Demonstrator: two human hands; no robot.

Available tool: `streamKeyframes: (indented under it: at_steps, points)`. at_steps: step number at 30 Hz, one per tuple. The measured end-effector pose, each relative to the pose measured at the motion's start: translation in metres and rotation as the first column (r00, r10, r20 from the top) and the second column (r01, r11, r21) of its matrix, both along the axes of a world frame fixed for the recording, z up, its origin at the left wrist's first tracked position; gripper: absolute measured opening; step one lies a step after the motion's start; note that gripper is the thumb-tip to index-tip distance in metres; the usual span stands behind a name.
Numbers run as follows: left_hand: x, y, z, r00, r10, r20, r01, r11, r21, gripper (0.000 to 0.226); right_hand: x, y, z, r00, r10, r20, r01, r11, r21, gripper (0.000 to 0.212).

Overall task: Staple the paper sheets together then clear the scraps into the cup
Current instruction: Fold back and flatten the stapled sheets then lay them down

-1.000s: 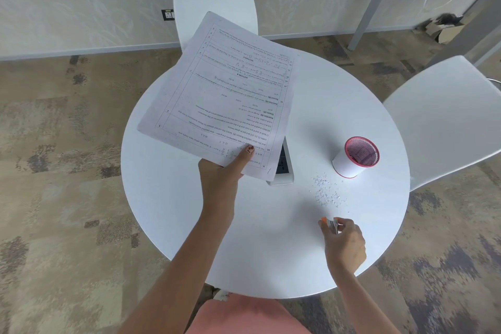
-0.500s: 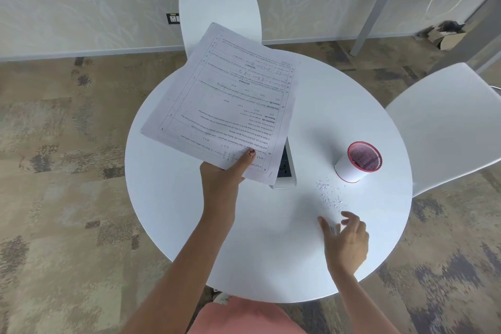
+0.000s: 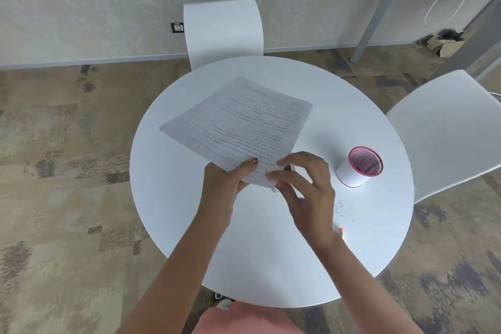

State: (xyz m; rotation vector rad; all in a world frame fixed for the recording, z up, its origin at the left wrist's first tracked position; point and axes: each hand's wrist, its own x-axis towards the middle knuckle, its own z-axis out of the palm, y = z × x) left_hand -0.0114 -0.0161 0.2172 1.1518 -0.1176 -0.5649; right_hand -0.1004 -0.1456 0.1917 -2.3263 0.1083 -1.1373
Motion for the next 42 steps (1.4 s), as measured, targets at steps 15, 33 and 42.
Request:
streamKeyframes:
  at_steps: [15, 33, 42]
  points:
    - [-0.002, 0.006, 0.052, 0.951, 0.031, 0.306, -0.148, 0.919, 0.366, 0.021, 0.015, 0.008, 0.059, 0.996, 0.084, -0.041, -0.005, 0.484, 0.875, 0.004]
    - [-0.005, 0.003, 0.081, 0.783, -0.06, 0.619, -0.305, 0.83, 0.467, 0.008, 0.0, 0.019, 0.102, 0.977, 0.197, -0.083, -0.032, 0.517, 0.855, 0.023]
    - [-0.011, 0.005, 0.097, 0.764, -0.109, 0.636, -0.299, 0.814, 0.498, 0.013, -0.003, 0.023, 0.119, 0.991, 0.126, -0.052, -0.031, 0.58, 0.814, 0.019]
